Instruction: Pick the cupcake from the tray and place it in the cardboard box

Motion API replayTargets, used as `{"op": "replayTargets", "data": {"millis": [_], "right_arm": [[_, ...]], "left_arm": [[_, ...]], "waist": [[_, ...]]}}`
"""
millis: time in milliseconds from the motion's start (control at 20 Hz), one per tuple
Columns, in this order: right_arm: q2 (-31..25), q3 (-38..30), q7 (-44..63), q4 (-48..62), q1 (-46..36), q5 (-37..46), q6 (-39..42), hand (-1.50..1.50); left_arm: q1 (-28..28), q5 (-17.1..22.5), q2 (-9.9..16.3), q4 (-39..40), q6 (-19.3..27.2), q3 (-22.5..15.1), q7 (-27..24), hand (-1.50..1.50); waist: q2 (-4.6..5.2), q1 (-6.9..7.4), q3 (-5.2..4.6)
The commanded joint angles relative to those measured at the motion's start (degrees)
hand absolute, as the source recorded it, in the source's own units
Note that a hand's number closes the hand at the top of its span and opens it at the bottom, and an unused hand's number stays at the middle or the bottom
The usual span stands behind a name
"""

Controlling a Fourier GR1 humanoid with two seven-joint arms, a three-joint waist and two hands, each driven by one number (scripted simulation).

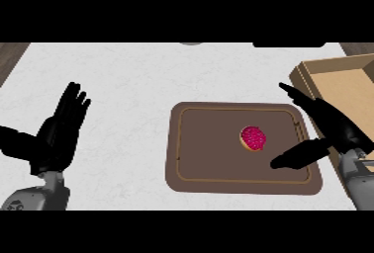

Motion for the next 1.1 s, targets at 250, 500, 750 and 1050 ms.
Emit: {"op": "replayTargets", "data": {"millis": [250, 500, 750, 1050], "right_arm": [[6.37, 1.62, -1.65, 2.83, 1.4, 5.27, 0.95, -1.5], [7.23, 1.44, -0.38, 0.55, 1.94, 9.48, 1.15, -1.5], [8.06, -0.6, -3.78, 4.42, 2.29, 11.97, 2.55, -1.5], [10.5, -1.41, -6.49, 7.88, 1.03, 14.16, 3.71, -1.5]], "left_arm": [[0.51, -2.66, -3.06, 3.7, -1.12, 0.19, -3.65, 0.0], [0.39, -0.22, -0.22, 0.78, -3.97, 3.95, 0.41, 0.0], [2.3, -1.88, -3.34, -2.22, -3.37, 1.86, 1.03, 0.0], [0.73, -3.28, -3.24, -0.07, -3.83, 3.9, -0.33, 0.0]], "waist": [[0.0, -0.09, -0.01], [-0.03, -0.02, -0.01], [-0.03, 0.01, 0.0], [-0.01, 0.02, 0.0]]}}
